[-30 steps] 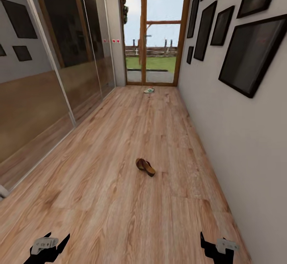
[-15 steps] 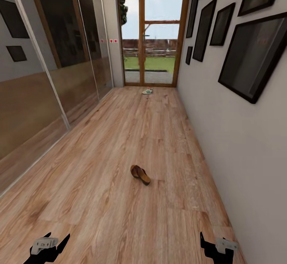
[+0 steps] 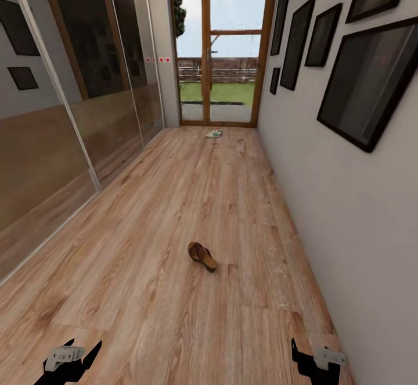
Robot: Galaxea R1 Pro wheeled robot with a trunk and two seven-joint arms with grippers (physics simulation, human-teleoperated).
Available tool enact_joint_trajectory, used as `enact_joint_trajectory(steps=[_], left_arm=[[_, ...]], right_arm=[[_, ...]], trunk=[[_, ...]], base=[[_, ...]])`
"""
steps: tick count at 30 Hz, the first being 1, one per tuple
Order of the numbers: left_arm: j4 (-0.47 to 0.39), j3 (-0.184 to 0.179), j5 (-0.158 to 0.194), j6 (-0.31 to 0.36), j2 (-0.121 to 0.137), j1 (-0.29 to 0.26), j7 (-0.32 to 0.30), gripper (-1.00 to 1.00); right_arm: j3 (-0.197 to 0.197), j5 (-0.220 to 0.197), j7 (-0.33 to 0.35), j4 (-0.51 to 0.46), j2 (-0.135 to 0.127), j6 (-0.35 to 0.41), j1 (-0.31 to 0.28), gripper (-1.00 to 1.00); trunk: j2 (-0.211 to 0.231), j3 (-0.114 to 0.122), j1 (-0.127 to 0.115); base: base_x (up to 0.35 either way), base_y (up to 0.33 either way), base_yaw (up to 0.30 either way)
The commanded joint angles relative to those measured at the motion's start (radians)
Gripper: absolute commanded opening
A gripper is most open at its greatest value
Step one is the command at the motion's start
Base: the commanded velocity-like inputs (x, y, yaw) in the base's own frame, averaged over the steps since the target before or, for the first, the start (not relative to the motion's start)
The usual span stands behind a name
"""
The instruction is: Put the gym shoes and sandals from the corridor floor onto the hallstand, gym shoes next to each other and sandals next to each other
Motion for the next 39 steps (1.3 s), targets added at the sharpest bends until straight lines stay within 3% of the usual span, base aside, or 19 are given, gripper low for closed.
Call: enact_joint_trajectory(steps=[1, 17, 23, 39], left_arm=[[0.001, 0.003, 0.008, 0.002, 0.0, -0.001, -0.01, 1.0], [0.001, 0.003, 0.008, 0.004, 0.001, -0.001, -0.01, 1.0], [0.001, 0.003, 0.008, 0.004, 0.001, -0.001, -0.01, 1.0], [0.001, 0.003, 0.008, 0.003, 0.0, -0.001, -0.01, 1.0]], right_arm=[[0.009, -0.002, -0.007, 0.0, 0.0, -0.001, 0.0, 1.0], [0.011, 0.0, -0.005, 0.0, 0.001, -0.001, 0.0, 1.0], [0.01, 0.032, -0.006, 0.0, 0.001, -0.001, 0.0, 1.0], [0.01, 0.035, -0.007, 0.0, 0.001, -0.001, 0.0, 1.0]], trunk=[[0.0, -0.001, 0.0], [0.0, -0.001, 0.0], [0.0, -0.001, 0.0], [0.0, -0.001, 0.0]], base=[[0.176, -0.142, 0.0], [0.304, -0.104, 0.0], [0.337, -0.073, 0.0], [0.328, -0.089, 0.001]])
